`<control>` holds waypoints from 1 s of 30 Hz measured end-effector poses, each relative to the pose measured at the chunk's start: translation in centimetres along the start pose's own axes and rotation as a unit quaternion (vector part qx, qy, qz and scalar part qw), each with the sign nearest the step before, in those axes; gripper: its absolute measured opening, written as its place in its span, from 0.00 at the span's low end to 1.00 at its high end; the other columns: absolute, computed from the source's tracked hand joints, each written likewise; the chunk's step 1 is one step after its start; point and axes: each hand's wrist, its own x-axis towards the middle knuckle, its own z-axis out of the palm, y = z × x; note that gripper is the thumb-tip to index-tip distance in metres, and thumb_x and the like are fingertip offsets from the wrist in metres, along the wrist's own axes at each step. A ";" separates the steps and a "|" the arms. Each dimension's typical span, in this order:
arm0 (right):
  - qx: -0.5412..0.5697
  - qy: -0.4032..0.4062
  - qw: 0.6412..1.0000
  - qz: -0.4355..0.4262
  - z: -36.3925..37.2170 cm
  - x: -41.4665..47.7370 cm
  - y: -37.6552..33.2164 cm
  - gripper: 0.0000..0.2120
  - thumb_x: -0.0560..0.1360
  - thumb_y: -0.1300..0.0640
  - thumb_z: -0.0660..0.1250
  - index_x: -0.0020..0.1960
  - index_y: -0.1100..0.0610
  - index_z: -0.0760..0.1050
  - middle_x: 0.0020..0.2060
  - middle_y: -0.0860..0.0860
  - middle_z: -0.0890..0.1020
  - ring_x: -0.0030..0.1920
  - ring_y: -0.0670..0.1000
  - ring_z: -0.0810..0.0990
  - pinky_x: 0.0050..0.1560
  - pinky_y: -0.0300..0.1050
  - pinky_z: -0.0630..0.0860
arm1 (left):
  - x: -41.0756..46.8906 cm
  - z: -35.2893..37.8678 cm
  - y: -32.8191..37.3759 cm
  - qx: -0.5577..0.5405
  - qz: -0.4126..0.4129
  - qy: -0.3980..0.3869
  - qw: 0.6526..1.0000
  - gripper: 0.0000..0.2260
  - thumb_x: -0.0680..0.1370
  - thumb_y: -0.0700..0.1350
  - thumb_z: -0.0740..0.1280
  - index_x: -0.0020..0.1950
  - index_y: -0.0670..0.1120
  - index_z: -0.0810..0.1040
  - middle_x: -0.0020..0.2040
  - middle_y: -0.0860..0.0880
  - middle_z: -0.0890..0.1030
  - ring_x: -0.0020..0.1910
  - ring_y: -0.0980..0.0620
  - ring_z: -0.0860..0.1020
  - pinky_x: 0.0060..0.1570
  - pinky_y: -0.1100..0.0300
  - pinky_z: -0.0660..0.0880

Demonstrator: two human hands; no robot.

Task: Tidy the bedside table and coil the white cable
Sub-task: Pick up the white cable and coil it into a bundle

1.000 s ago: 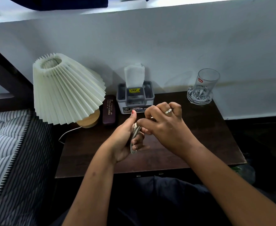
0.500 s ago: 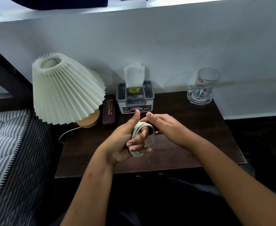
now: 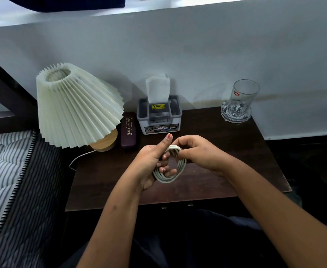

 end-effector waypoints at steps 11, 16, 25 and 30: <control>0.048 0.020 0.998 -0.031 1.0 -0.3 -0.3 0.12 0.69 0.74 0.63 0.51 0.66 0.76 0.40 0.57 0.80 0.40 0.50 0.79 0.45 0.42 0.77 | 0.3 -0.2 0.0 0.014 0.064 0.083 0.994 0.20 0.74 0.58 0.64 0.30 0.44 0.70 0.24 0.47 0.71 0.18 0.58 0.65 0.23 0.64 0.75; 0.181 0.029 0.982 -0.049 1.2 -0.3 -0.1 0.25 0.70 0.78 0.60 0.55 0.50 0.69 0.34 0.52 0.76 0.34 0.45 0.75 0.41 0.38 0.74 | 0.2 0.0 0.1 0.005 0.056 0.095 0.994 0.19 0.75 0.59 0.62 0.33 0.46 0.72 0.23 0.51 0.71 0.19 0.58 0.67 0.20 0.67 0.69; 0.004 0.111 0.983 -0.143 2.0 0.1 0.3 0.08 0.76 0.55 0.64 0.49 0.48 0.81 0.50 0.47 0.83 0.57 0.45 0.78 0.64 0.52 0.72 | 0.6 0.1 0.0 -0.063 0.047 0.112 0.991 0.17 0.78 0.57 0.59 0.39 0.46 0.76 0.22 0.53 0.71 0.21 0.59 0.70 0.20 0.65 0.69; -0.074 0.242 0.948 -0.195 2.0 0.2 0.7 0.08 0.73 0.53 0.68 0.49 0.41 0.80 0.47 0.42 0.69 0.52 0.47 0.72 0.57 0.37 0.68 | 0.7 0.3 0.0 -0.119 0.032 0.092 0.988 0.15 0.79 0.55 0.59 0.40 0.45 0.75 0.24 0.52 0.67 0.18 0.59 0.65 0.21 0.67 0.68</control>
